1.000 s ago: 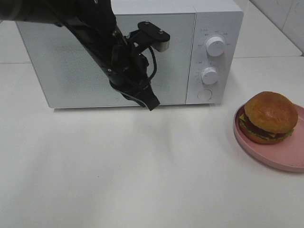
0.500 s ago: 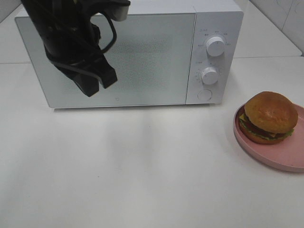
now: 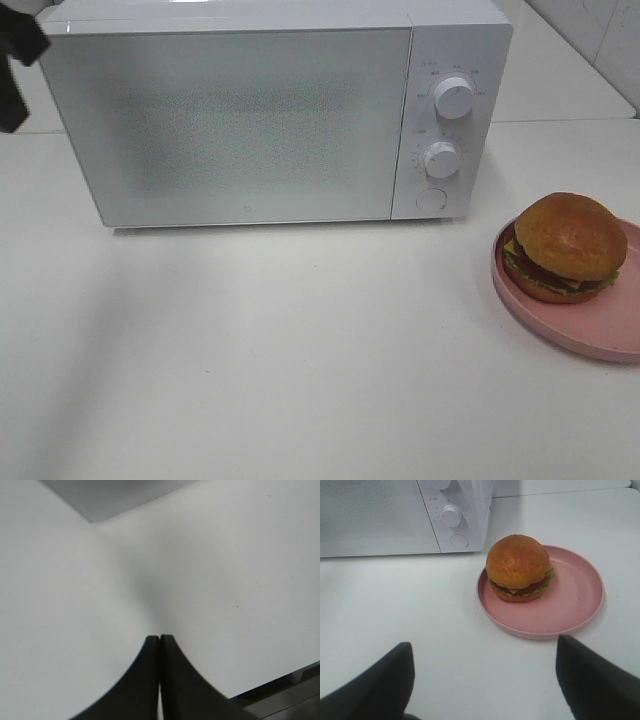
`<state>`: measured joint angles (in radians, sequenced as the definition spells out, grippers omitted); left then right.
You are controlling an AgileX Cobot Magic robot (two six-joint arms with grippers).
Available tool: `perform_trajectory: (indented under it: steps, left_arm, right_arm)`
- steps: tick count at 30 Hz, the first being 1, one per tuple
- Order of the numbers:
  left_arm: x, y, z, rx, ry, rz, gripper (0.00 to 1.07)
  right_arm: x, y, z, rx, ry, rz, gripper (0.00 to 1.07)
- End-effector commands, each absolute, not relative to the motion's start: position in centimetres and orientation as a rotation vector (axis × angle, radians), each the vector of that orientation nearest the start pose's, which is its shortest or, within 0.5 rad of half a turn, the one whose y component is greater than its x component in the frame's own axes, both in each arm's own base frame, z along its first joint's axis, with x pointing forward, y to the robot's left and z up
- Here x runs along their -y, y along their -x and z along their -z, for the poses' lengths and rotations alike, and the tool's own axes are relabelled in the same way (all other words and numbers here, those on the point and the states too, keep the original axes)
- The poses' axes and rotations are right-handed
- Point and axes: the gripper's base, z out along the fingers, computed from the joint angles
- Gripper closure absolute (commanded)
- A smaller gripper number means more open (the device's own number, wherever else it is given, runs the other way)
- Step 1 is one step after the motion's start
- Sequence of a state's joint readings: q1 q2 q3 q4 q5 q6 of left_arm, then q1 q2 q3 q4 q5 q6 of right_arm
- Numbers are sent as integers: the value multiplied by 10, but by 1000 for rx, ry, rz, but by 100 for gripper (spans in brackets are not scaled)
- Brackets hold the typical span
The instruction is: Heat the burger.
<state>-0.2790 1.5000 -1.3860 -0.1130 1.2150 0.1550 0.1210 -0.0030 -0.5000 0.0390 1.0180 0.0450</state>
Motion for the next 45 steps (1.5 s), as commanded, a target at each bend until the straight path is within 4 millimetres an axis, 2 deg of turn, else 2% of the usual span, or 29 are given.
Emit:
perform_trajectory:
  steps: [1,2,4,6,9,11,12,14,15,17,18,20,23,25,27,28,31,33,38,45]
  left_arm:
    - [72,-269,-339,-2806,-462,203,106]
    - [61,-258,-340,-2803,-392,199,106]
    - [57,-251,-340,-2798,-365,195,106]
    - [49,-220,-340,-2774,-339,186,106]
    - [47,-211,-338,-2766,-338,186,106]
    - [43,-187,-334,-2729,-304,192,106]
    - [43,-187,-334,-2729,-304,192,106]
    - [37,-153,-324,-2675,-267,199,106]
    - [37,-153,-324,-2675,-267,199,106]
    - [33,-129,-315,-2634,-263,200,106]
    - [33,-129,-315,-2634,-263,200,106]
    - [29,-107,-306,-2588,-260,202,106]
    - [27,-101,-302,-2579,-261,202,106]
    - [23,-73,-292,-2483,-259,209,106]
    - [22,-68,-289,-2464,-258,213,106]
    - [20,-56,-284,-2410,-257,214,106]
    - [19,-52,-281,-2389,-255,214,106]
    - [16,-34,-276,-2271,-257,208,106]
    - [13,-14,-280,-2140,-267,210,106]
    - [11,1,-281,-2032,-307,198,106]
  right_arm:
    - [-2,8,-281,-1960,81,-140,34]
    - [-2,8,-281,-1960,81,-140,34]
    - [-2,8,-281,-1960,81,-140,34]
    - [-2,8,-281,-1960,81,-140,34]
    - [-2,8,-281,-1960,81,-140,34]
    - [-2,8,-281,-1960,81,-140,34]
    - [-2,8,-281,-1960,81,-140,34]
    - [-2,8,-281,-1960,81,-140,34]
    - [-2,8,-281,-1960,81,-140,34]
    - [-2,8,-281,-1960,81,-140,34]
    - [-2,8,-281,-1960,81,-140,34]
    - [-2,8,-281,-1960,81,-140,34]
    - [-2,8,-281,-1960,81,-140,34]
    - [-2,8,-281,-1960,81,-140,34]
    - [-2,8,-281,-1960,81,-140,34]
    - [-2,8,-281,-1960,81,-140,34]
    - [-2,8,-281,-1960,81,-140,34]
    - [-2,8,-281,-1960,81,-140,34]
    - [-2,8,-281,-1960,81,-140,34]
    - [-2,7,-281,-1959,81,-140,34]
